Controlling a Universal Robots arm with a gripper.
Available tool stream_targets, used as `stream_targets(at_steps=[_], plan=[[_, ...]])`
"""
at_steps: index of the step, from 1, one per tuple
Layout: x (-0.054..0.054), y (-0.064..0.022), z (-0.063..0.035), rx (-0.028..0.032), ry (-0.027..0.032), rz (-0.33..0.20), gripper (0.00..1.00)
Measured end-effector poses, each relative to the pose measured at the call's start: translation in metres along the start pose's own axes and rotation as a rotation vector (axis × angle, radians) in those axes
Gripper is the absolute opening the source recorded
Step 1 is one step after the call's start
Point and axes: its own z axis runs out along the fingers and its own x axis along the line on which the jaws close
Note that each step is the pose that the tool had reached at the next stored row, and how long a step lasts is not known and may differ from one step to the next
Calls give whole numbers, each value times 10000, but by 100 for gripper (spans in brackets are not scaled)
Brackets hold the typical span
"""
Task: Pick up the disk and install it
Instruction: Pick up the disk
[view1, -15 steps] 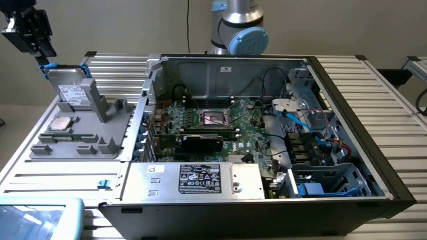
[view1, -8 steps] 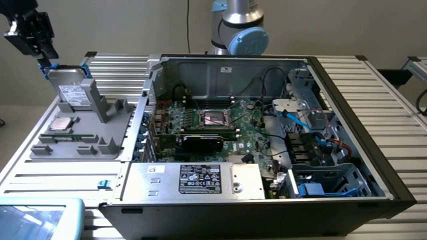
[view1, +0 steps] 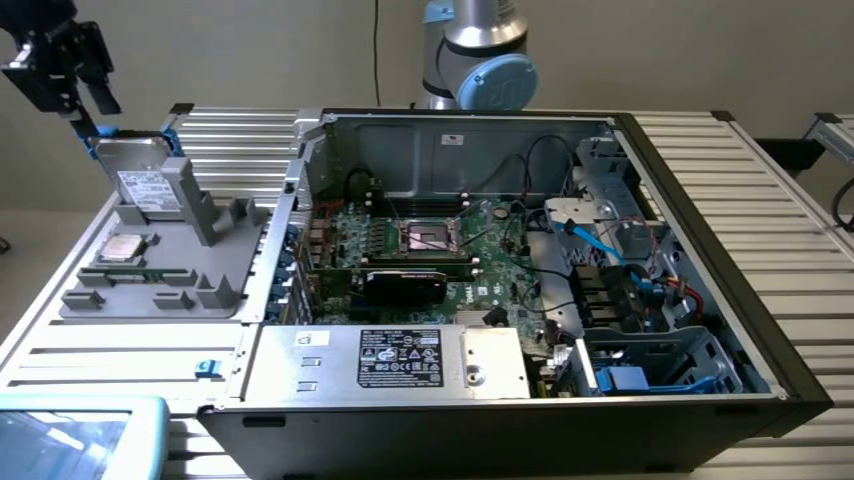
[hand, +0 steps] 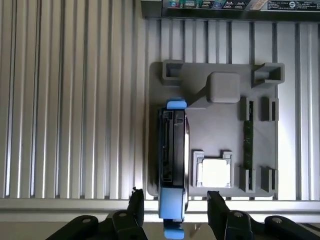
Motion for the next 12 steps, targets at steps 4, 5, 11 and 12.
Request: stream_targets(at_steps=[4,5,11,12], plan=[[1,-2,45,-7,-9,332,62],[2,-3,62,-8,-11,387,62],[-29,-19,171,-16,-3,429,62],[-35,-20,189,-16,1,429,62]])
